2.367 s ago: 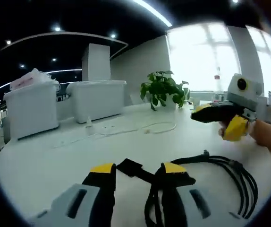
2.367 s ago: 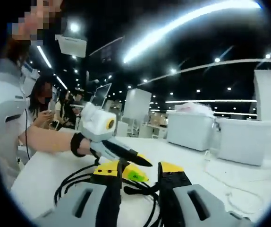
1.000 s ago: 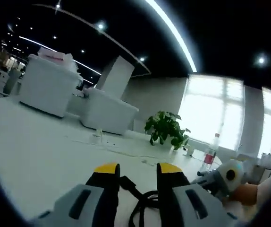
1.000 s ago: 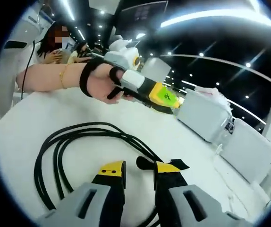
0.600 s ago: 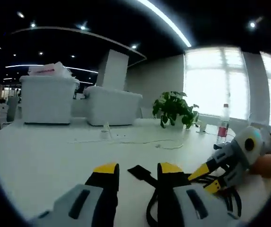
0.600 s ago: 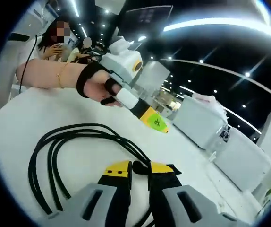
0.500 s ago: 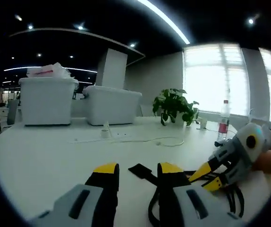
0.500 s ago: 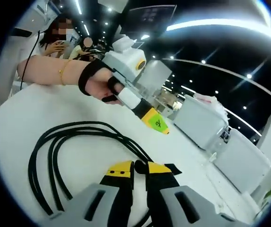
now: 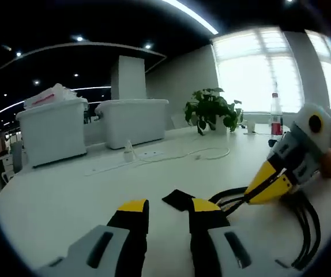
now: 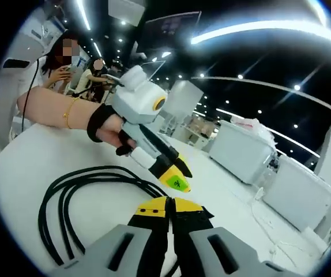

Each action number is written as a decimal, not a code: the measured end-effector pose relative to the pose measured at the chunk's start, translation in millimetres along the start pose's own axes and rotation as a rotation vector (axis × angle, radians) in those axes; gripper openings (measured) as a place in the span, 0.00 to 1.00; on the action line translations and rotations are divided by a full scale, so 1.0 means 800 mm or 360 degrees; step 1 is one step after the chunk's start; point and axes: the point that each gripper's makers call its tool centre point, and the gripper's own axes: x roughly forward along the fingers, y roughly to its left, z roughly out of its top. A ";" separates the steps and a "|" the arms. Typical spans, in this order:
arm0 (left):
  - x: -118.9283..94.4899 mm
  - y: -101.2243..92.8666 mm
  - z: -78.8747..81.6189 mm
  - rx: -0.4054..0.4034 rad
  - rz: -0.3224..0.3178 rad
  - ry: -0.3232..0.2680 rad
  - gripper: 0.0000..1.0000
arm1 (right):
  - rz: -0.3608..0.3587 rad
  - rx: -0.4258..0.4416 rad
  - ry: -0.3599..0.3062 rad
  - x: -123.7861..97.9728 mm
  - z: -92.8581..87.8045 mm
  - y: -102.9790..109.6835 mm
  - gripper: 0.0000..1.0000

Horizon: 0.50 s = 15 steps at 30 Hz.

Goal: Coil the Type-C to USB data cable on the desktop and secure it with Velcro straps.

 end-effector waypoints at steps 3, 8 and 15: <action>0.000 0.000 0.002 0.0009 0.0002 -0.0007 0.29 | 0.0080 0.0039 0.0052 0.010 -0.002 -0.004 0.02; 0.001 -0.003 -0.004 0.0040 -0.0005 0.0024 0.29 | 0.0144 0.0100 0.0060 0.030 0.005 -0.018 0.02; 0.013 -0.002 -0.008 0.0084 0.0013 0.0038 0.25 | 0.0212 0.0077 0.0108 0.043 0.003 -0.018 0.02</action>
